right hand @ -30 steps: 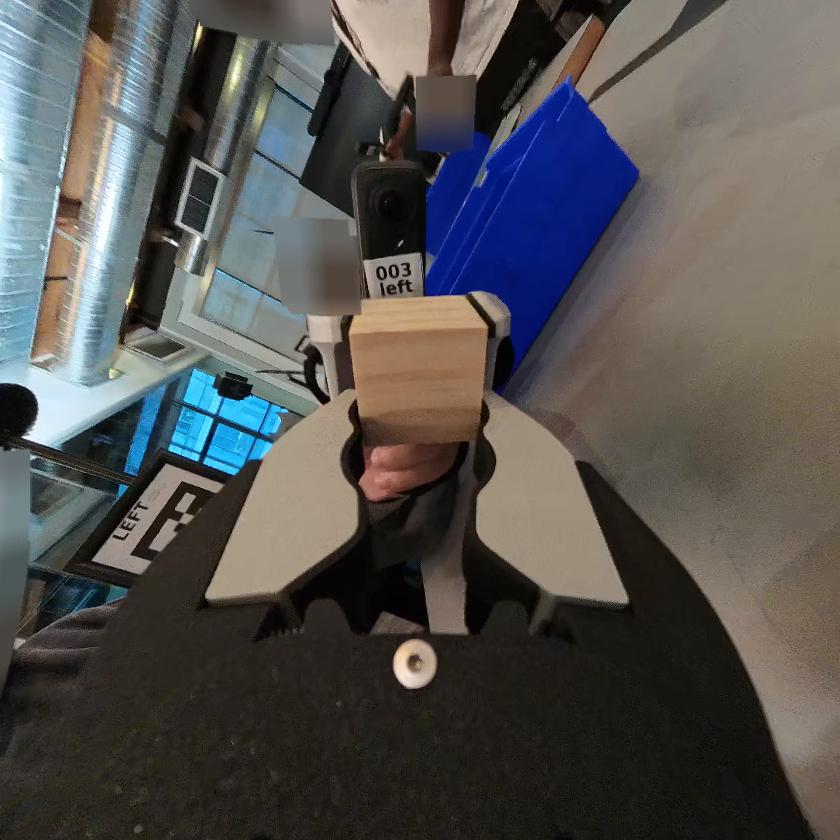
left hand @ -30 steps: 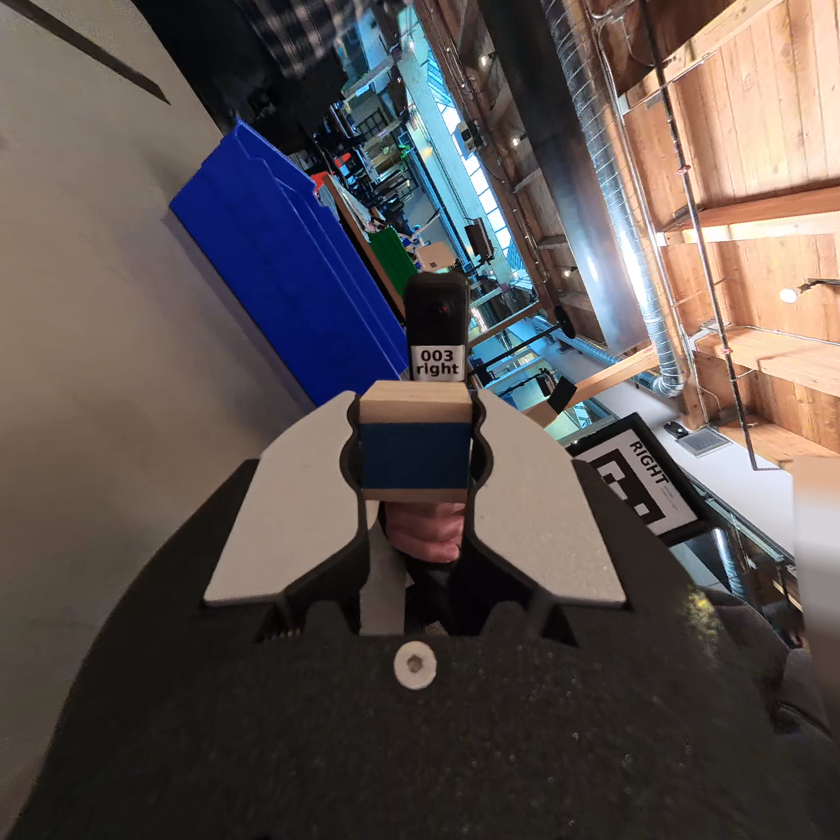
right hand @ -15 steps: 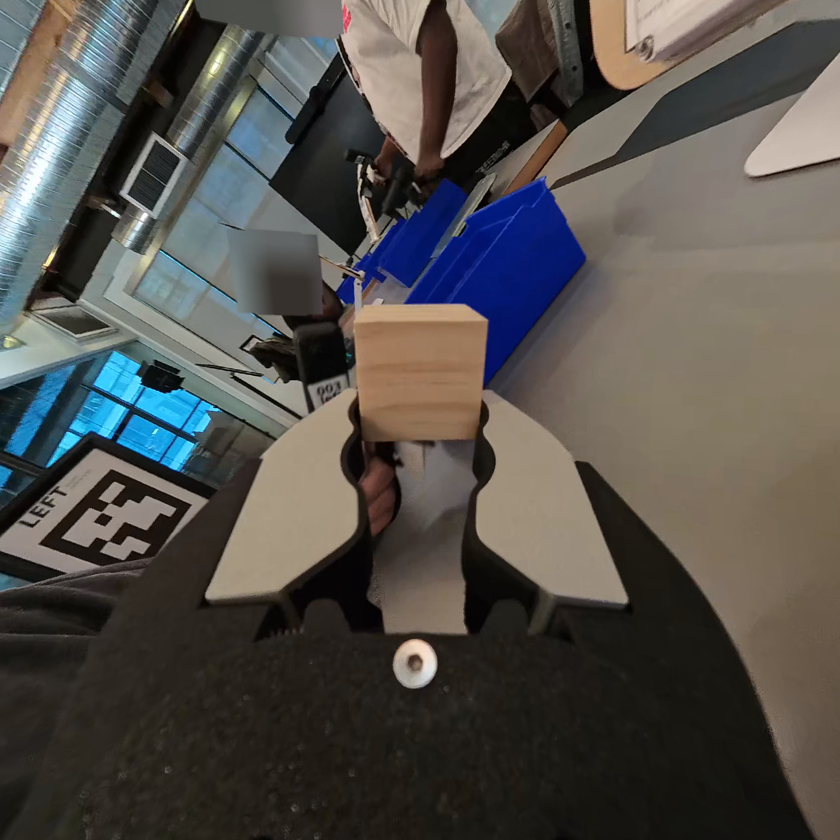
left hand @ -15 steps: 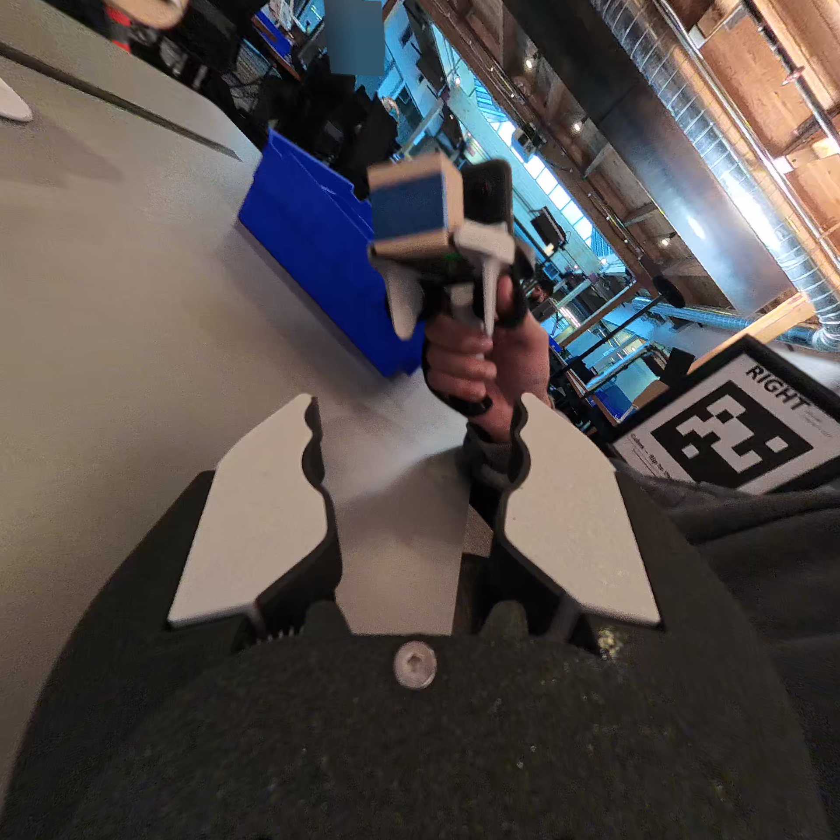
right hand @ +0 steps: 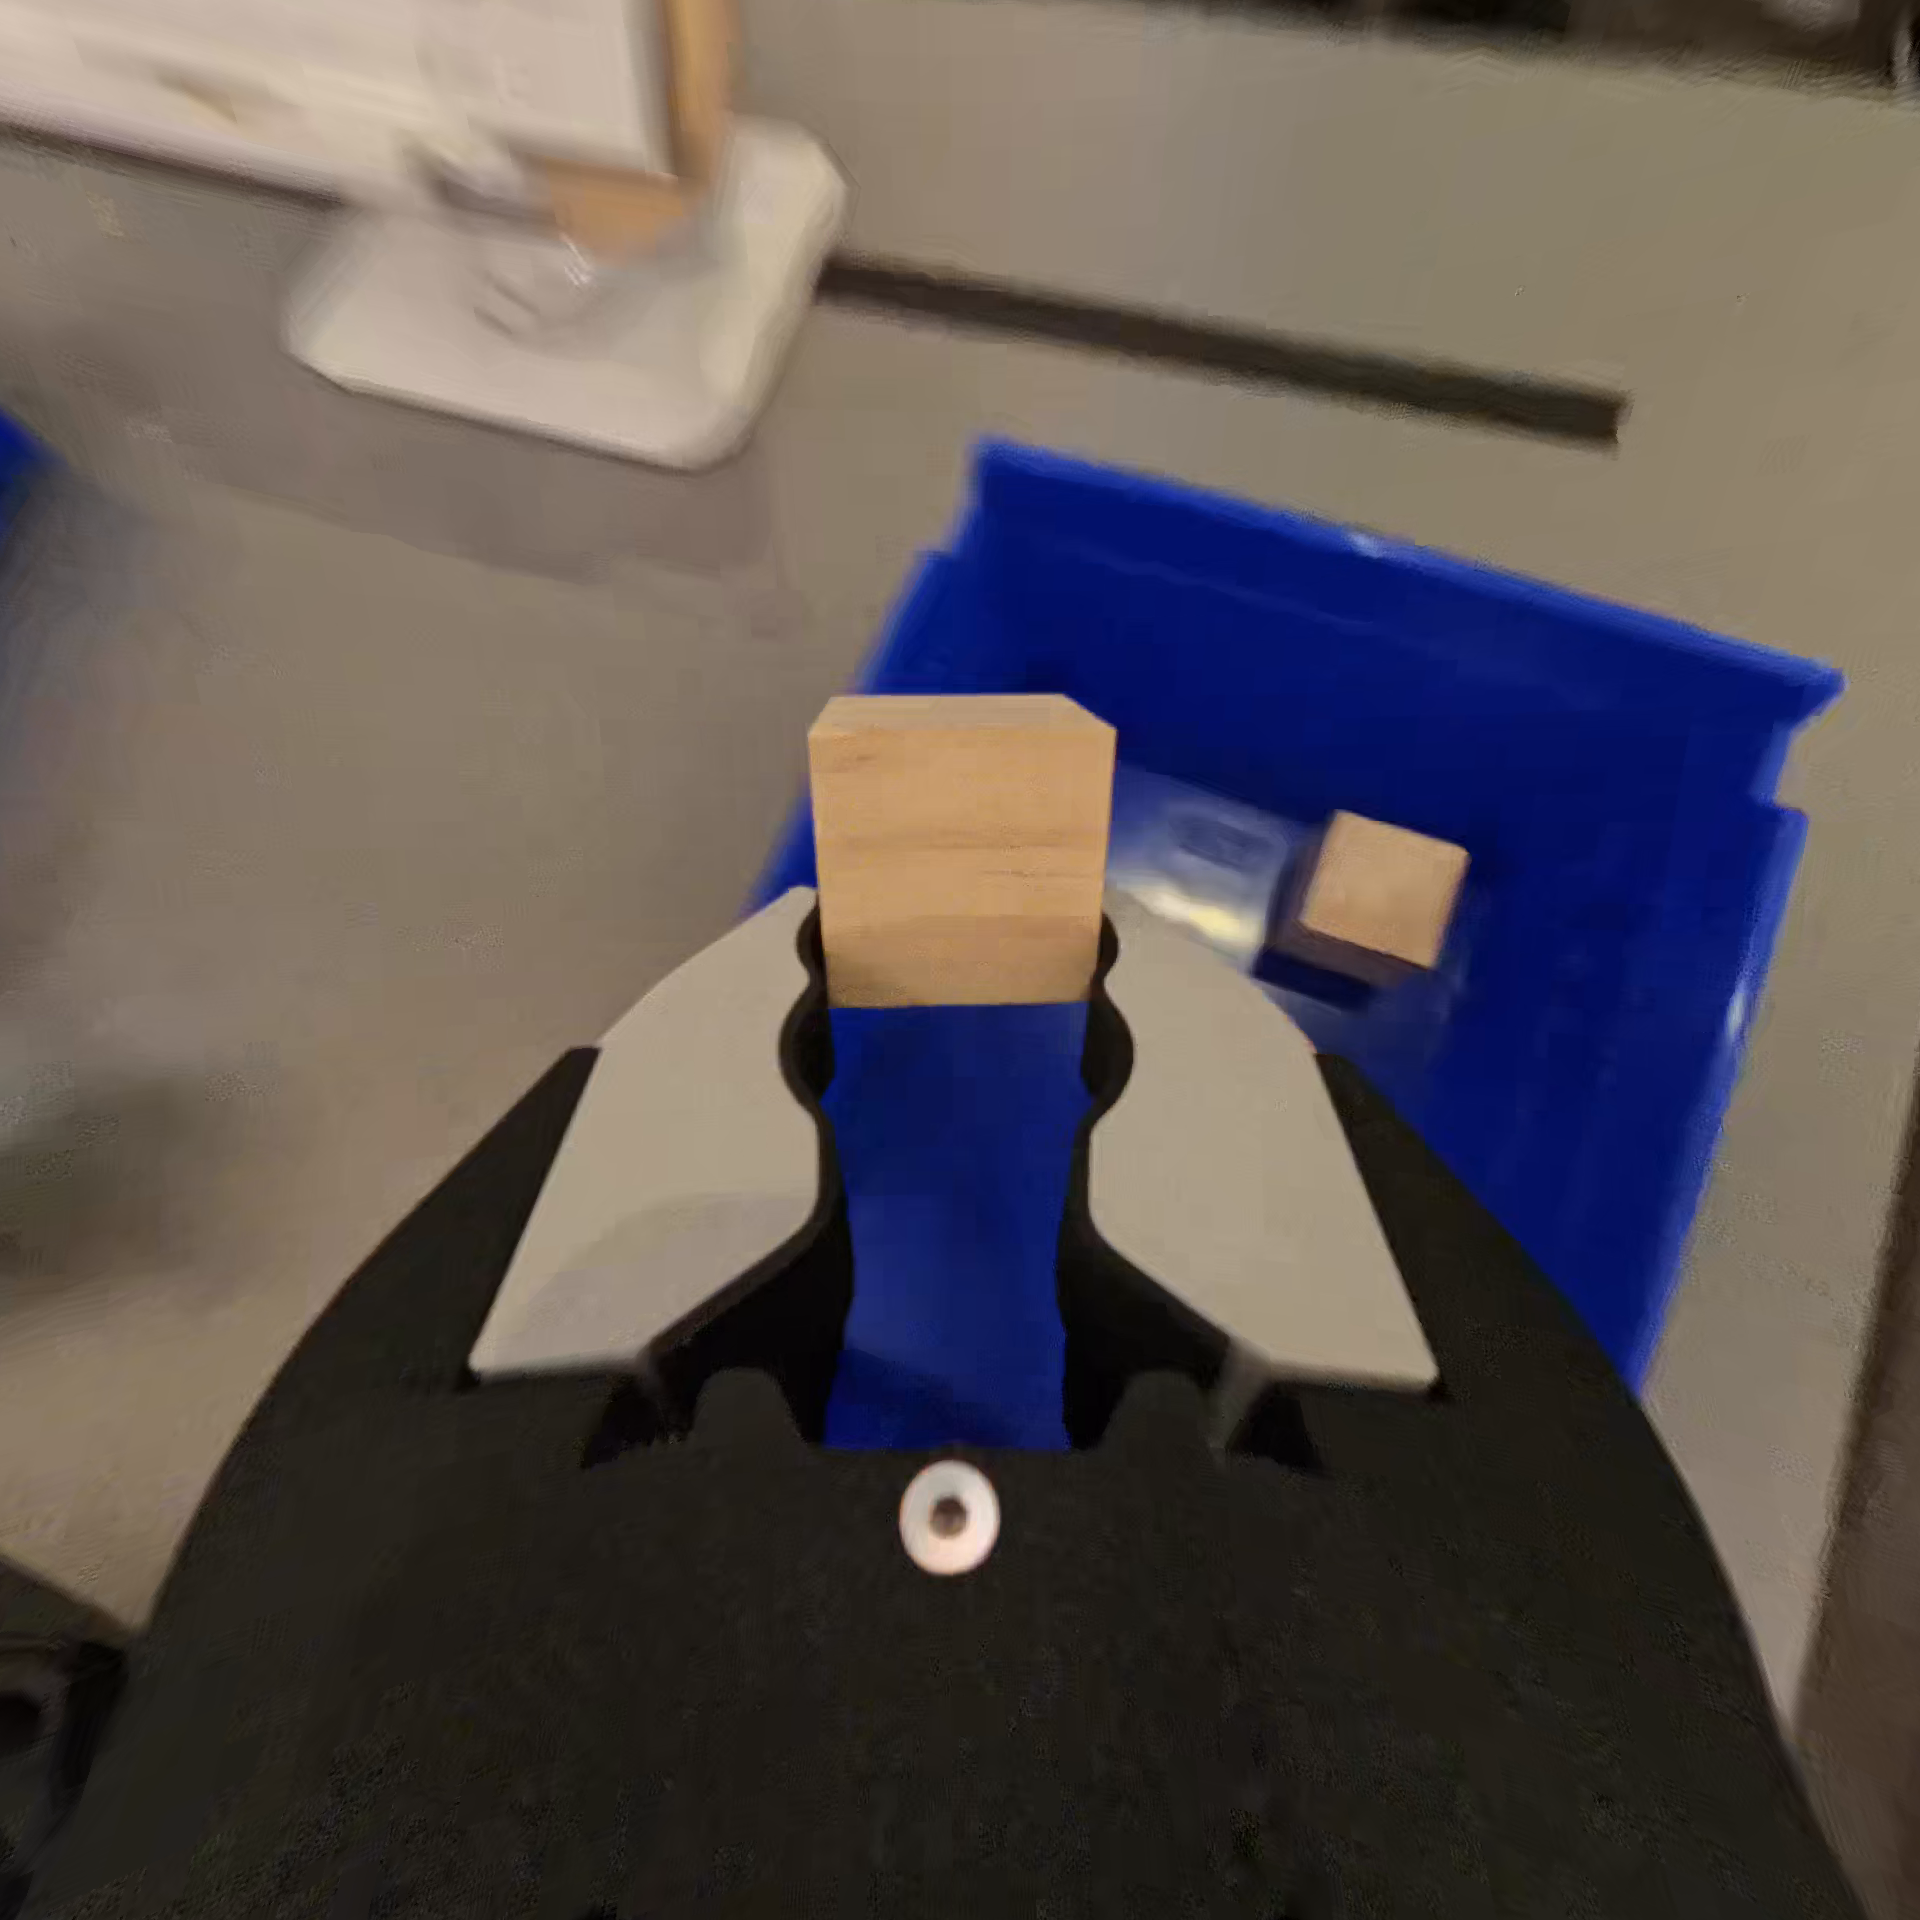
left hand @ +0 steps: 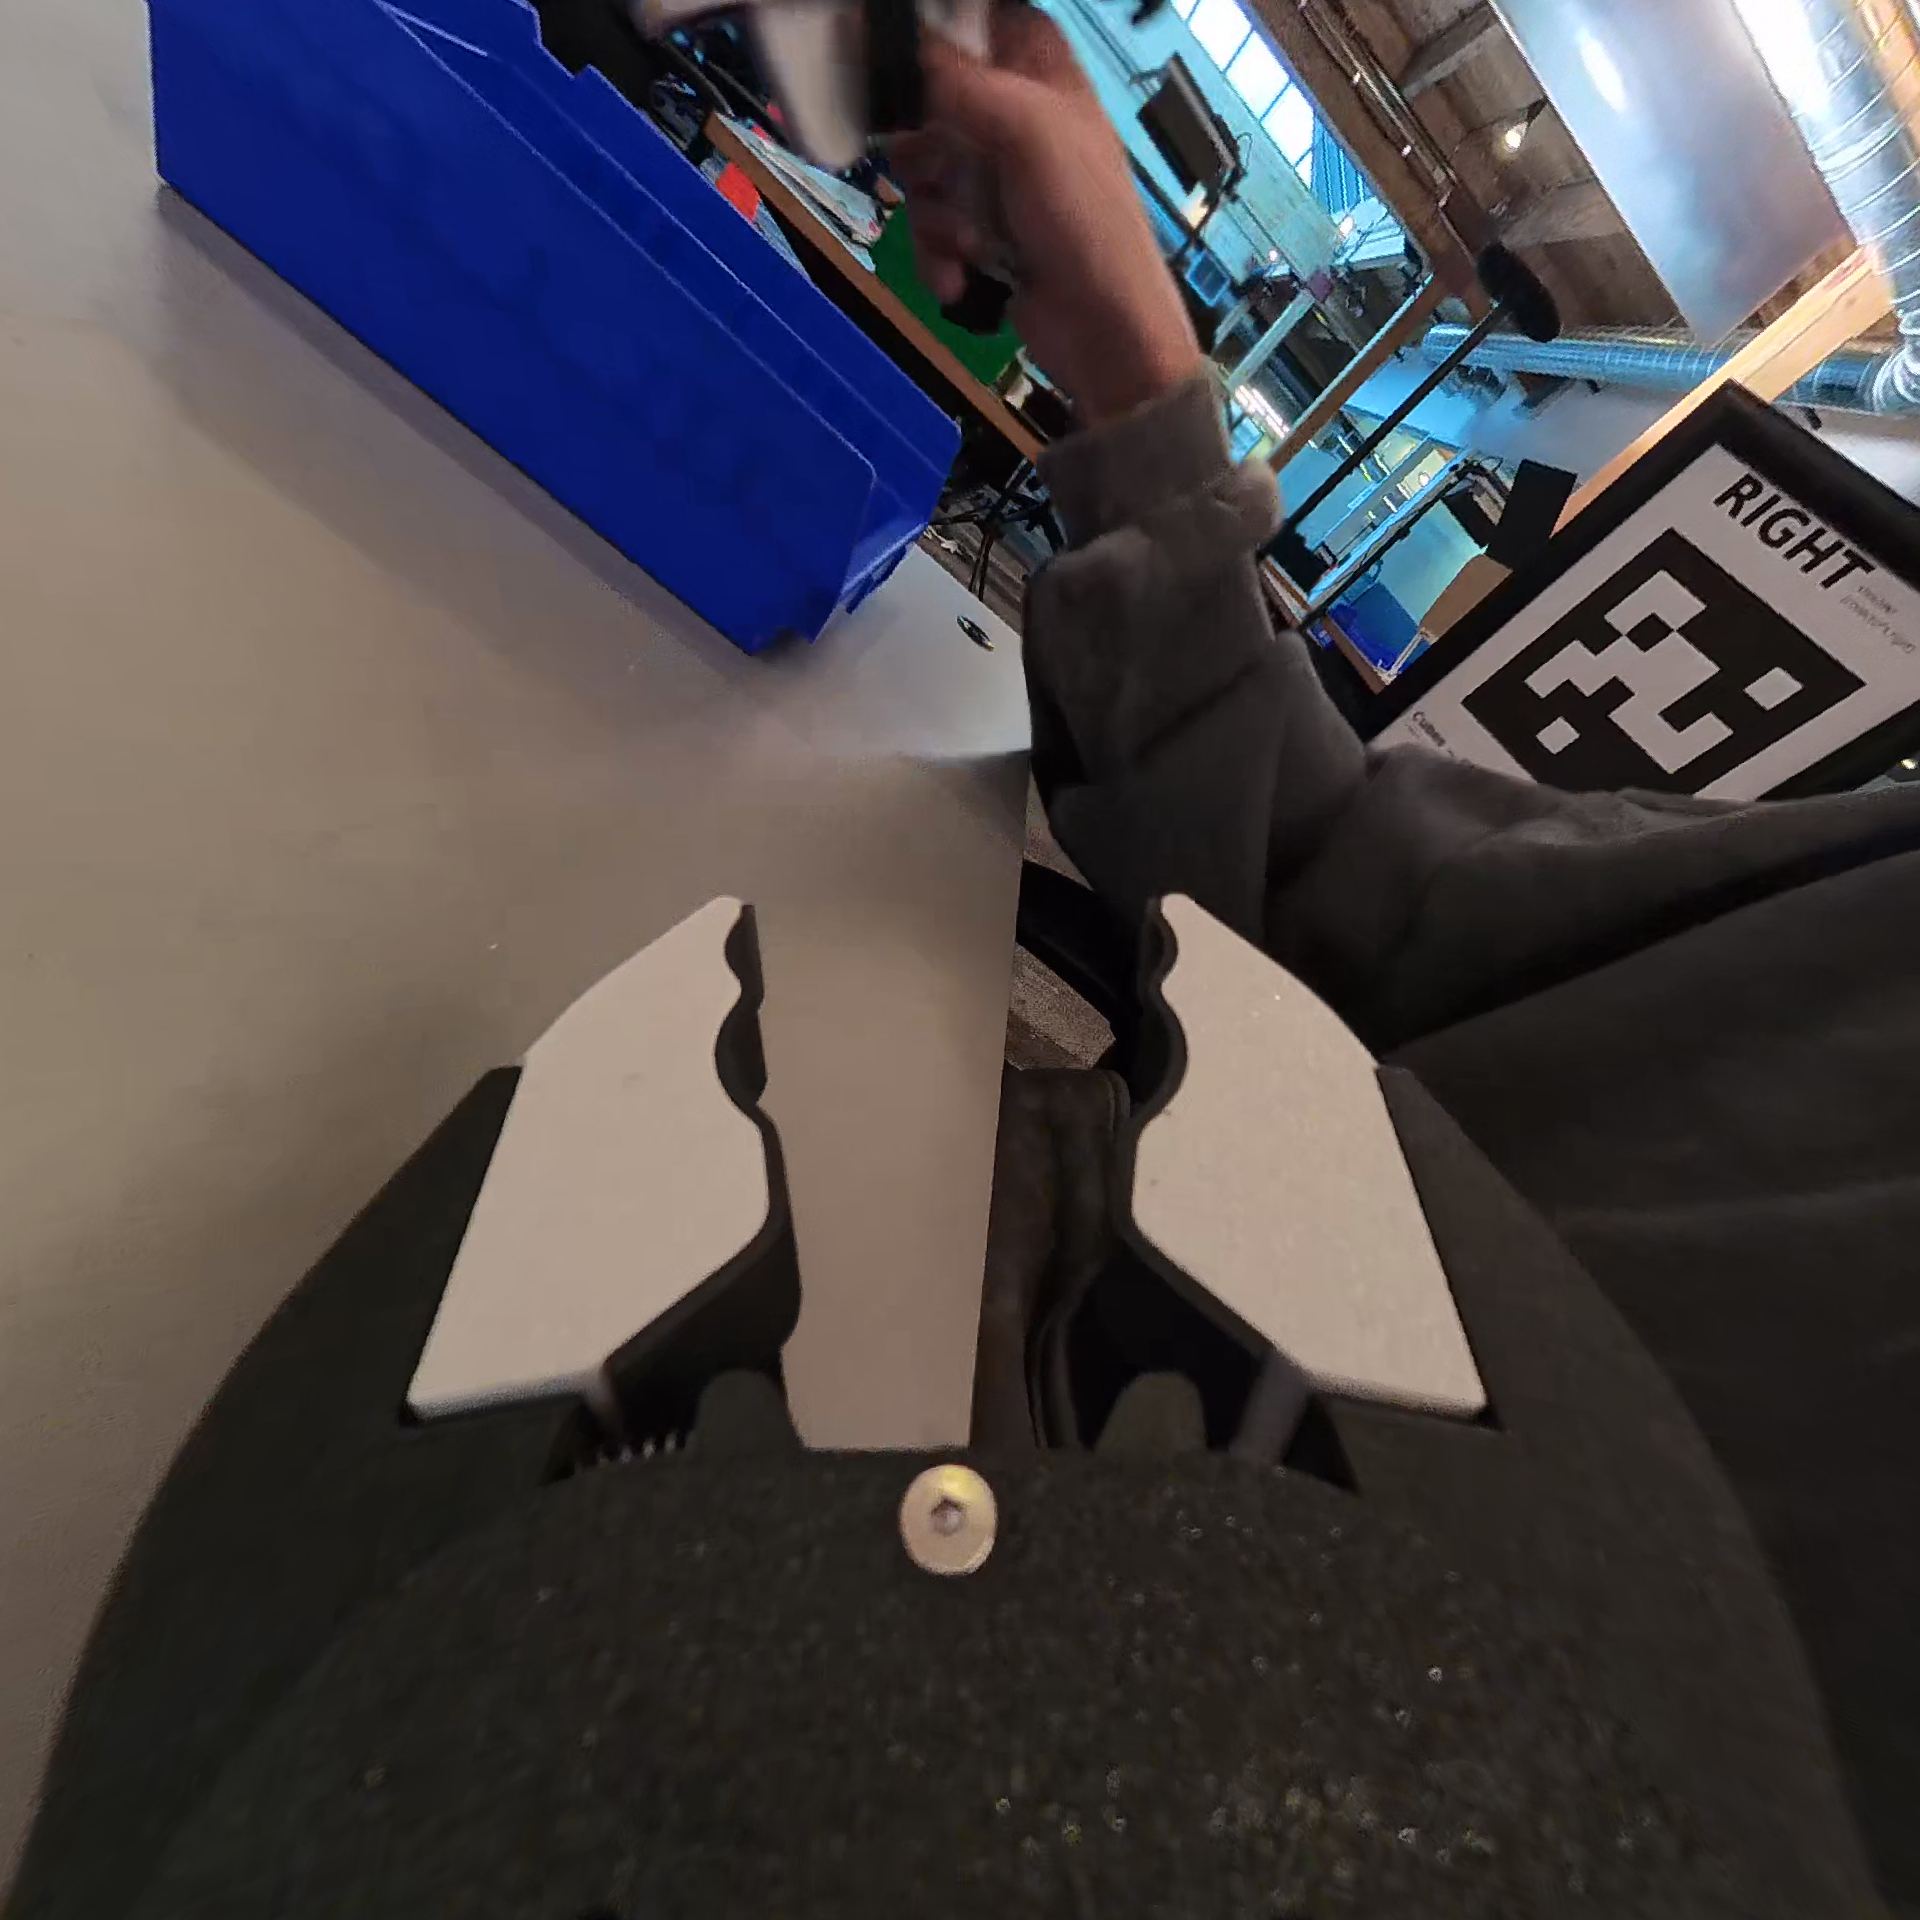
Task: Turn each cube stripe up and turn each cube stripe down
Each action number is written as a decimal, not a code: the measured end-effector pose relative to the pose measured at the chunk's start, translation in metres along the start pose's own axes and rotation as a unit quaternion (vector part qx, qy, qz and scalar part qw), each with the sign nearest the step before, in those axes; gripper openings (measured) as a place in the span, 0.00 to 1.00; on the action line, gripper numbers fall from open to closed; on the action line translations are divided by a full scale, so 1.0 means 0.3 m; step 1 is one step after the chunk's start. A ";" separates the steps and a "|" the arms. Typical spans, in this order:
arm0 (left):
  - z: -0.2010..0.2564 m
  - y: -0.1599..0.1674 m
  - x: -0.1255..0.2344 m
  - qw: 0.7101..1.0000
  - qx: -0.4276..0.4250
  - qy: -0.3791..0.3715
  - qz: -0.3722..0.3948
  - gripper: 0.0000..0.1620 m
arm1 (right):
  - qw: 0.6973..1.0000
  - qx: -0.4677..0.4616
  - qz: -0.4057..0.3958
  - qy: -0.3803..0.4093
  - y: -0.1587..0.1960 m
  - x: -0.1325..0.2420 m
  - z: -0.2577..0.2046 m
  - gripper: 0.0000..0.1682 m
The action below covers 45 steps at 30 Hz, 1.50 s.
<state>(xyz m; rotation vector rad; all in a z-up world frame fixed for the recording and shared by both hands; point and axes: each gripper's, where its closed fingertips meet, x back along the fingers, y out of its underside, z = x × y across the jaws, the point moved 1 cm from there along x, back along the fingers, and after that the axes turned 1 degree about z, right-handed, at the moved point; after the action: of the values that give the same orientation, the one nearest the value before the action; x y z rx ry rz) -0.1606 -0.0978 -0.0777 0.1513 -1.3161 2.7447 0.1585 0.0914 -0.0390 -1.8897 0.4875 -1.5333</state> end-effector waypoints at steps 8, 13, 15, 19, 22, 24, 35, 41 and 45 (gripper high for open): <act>0.002 -0.006 0.007 1.000 0.009 0.005 0.002 0.42 | 0.975 0.043 -0.214 0.040 0.134 -0.367 0.153 0.27; 0.003 0.007 -0.002 1.000 0.017 0.012 -0.009 0.42 | 0.960 0.044 -0.274 0.046 0.178 -0.433 0.180 0.27; 0.004 0.011 -0.004 1.000 0.017 0.013 -0.013 0.42 | 0.961 0.044 -0.271 0.043 0.180 -0.441 0.178 0.27; 0.000 0.015 -0.005 1.000 0.020 0.012 -0.016 0.43 | 0.969 0.068 -0.234 0.049 0.143 -0.397 0.176 0.40; -0.005 0.010 0.003 1.000 0.018 0.006 -0.012 0.43 | 0.990 0.078 -0.096 0.065 0.021 -0.220 0.132 0.47; -0.012 0.004 0.007 1.000 0.014 0.000 -0.008 0.43 | 0.996 0.065 0.045 0.027 -0.058 -0.057 0.027 0.46; -0.045 0.043 -0.006 0.999 0.010 -0.034 -0.038 0.42 | 0.869 0.069 0.309 -0.380 0.330 0.154 -0.850 0.34; 0.046 -0.017 0.080 0.996 -0.043 -0.025 -0.080 0.40 | 0.880 0.064 0.261 -0.393 0.373 0.102 -0.888 0.32; -0.010 -0.193 0.353 0.965 -0.169 -0.172 -0.099 0.47 | 0.883 0.061 0.247 -0.394 0.389 0.089 -0.876 0.32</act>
<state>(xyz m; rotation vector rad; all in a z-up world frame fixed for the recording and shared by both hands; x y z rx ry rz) -0.2583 -0.0548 -0.0212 0.7160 -1.7215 2.3565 -0.0750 -0.0755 -0.0714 -1.8971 0.4246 -0.3880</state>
